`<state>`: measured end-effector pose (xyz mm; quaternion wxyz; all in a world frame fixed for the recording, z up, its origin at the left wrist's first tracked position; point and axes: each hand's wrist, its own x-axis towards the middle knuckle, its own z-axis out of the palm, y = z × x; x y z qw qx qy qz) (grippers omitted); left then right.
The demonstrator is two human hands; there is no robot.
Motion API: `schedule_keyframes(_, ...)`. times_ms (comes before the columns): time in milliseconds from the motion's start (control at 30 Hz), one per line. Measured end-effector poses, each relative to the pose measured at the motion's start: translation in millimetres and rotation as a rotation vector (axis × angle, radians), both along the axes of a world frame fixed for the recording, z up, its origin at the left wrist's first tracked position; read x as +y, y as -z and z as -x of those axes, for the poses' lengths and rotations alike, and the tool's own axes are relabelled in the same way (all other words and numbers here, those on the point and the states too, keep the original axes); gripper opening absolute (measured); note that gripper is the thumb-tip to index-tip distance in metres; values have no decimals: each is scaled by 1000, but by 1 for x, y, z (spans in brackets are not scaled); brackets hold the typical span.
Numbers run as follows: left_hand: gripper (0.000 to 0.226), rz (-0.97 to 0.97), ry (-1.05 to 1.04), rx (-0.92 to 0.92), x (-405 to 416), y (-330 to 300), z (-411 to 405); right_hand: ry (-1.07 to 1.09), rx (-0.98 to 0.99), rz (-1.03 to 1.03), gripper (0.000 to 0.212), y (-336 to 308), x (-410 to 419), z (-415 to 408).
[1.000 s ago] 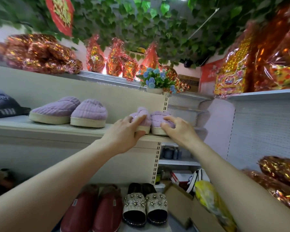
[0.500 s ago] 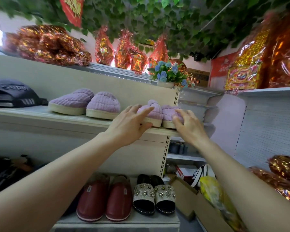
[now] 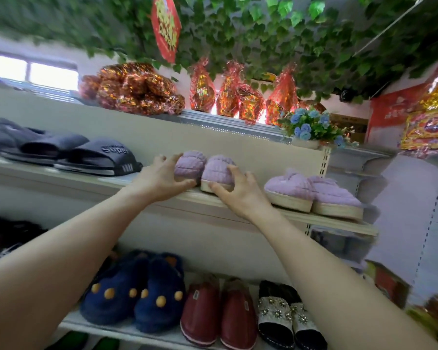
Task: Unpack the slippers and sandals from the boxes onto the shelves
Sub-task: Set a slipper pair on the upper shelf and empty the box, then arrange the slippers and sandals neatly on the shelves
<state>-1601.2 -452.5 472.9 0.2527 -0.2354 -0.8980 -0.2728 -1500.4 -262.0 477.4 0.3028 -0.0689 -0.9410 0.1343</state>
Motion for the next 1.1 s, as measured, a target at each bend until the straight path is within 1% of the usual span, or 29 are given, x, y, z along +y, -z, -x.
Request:
schedule_keyframes(67,84,11,7,-29,4,-4,6,24,-38,44,90,-2,-5,13)
schedule_keyframes(167,69,25,-8,0,6,-3,7,19,-35,87,94,-6,-12,26)
schedule_keyframes(267,63,-2,-7,111,5,5,2,37,-8,86,88,-4,-18,23)
schedule_keyframes(367,59,-40,-15,184,2,12,-3,58,28,37,79,2,-20,16)
schedule_keyframes(600,58,-32,4,238,-6,20,-6,72,10,-11,80,4,-19,20)
schedule_keyframes(667,58,-28,30,272,-12,21,-11,94,76,-44,78,4,-17,17)
schedule_keyframes(733,59,-28,30,346,-33,24,-14,100,261,-178,78,4,-29,16)
schedule_keyframes(800,59,-27,14,453,-65,27,-11,69,424,-283,66,3,-54,19)
schedule_keyframes(867,58,-32,1,554,-105,27,-1,22,467,-273,53,2,-93,26)
schedule_keyframes(933,57,-26,-30,590,-153,20,18,-36,422,-230,51,-2,-142,43)
schedule_keyframes(1000,61,-2,-70,563,-202,13,39,-89,327,-187,56,-5,-191,63)
schedule_keyframes(1100,71,-22,-84,403,-261,3,75,-141,167,-53,71,-6,-249,92)
